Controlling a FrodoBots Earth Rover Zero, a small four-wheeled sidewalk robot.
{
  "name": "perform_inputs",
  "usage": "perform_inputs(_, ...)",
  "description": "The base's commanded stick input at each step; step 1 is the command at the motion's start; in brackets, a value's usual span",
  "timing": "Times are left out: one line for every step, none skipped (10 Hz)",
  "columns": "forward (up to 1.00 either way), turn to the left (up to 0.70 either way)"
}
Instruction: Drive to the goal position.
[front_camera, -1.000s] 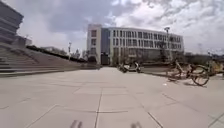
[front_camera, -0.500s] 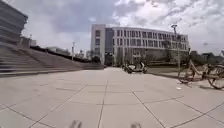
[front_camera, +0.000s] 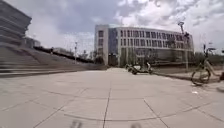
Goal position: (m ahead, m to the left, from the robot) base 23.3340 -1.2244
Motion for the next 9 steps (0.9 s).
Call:
perform_inputs(0.99,0.06)
perform_inputs(0.99,0.06)
perform_inputs(0.99,0.06)
perform_inputs(0.99,0.06)
perform_inputs(0.99,0.06)
perform_inputs(0.99,0.06)
perform_inputs(0.99,0.06)
perform_inputs(0.99,0.06)
perform_inputs(0.99,0.06)
